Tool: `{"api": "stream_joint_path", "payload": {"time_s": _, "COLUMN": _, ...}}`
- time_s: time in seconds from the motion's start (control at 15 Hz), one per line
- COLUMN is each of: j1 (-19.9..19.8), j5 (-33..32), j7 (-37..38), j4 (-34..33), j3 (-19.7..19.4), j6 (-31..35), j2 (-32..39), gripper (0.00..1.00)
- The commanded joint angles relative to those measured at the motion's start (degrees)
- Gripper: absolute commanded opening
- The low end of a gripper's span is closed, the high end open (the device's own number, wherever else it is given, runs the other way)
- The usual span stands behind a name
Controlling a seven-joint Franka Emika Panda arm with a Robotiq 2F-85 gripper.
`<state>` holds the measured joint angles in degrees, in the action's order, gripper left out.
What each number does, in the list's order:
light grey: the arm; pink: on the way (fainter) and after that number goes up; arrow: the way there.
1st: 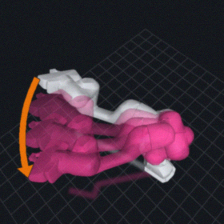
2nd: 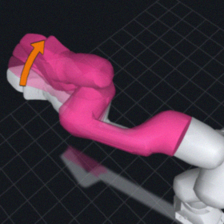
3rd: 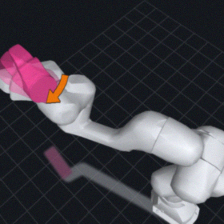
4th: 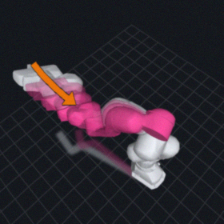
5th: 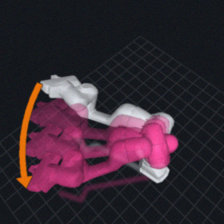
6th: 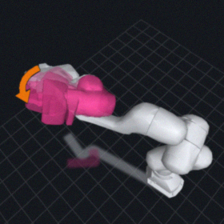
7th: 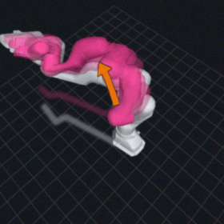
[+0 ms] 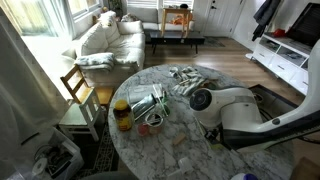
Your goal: Open the book and put a wooden block on the opened page
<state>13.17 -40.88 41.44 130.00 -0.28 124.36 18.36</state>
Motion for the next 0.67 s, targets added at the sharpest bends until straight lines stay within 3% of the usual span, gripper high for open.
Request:
{"api": "stream_joint_path", "payload": {"time_s": 0.0, "j1": -0.6, "j5": -3.8, "j7": 3.2, "j4": 0.2, "j3": -0.8, "j6": -2.6, "j2": -1.1, "gripper": 1.0}}
{"api": "stream_joint_path", "payload": {"time_s": 0.6, "j1": -3.0, "j5": -8.5, "j7": 6.4, "j4": 0.4, "j3": -0.8, "j6": -9.3, "j2": -5.0, "gripper": 1.0}}
